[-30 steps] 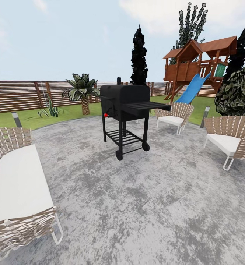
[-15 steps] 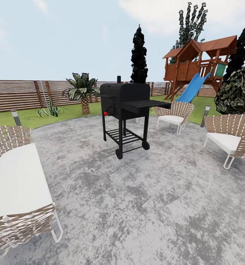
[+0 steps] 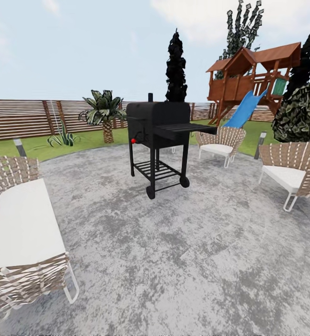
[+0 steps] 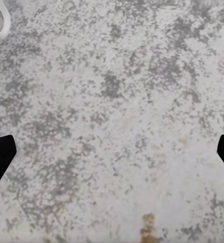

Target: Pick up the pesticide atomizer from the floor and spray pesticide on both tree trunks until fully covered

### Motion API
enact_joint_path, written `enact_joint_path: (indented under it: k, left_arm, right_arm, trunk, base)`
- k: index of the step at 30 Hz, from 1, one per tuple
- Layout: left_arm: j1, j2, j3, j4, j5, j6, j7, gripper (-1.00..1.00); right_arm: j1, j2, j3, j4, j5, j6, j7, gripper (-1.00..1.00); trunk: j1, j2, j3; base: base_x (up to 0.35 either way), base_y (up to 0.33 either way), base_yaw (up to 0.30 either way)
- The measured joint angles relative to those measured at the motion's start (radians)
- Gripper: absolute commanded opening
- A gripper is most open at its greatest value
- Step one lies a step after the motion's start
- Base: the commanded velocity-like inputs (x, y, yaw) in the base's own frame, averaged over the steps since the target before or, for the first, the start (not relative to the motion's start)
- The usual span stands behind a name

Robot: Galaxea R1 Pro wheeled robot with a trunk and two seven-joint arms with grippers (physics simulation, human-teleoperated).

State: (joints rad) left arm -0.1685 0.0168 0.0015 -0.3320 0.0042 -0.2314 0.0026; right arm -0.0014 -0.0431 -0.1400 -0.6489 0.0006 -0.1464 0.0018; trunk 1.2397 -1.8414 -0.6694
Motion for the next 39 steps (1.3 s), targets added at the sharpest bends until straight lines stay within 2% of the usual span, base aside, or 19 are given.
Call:
enact_joint_path:
  k: [39]
  left_arm:
    - [0.000,0.000,0.000,0.000,-0.001,0.000,0.000,1.00]
  right_arm:
    - [0.000,0.000,-0.003,0.000,-0.001,0.000,-0.004,1.00]
  trunk:
    - [0.150,-0.273,-0.184]
  base:
    - [0.000,0.000,0.000]
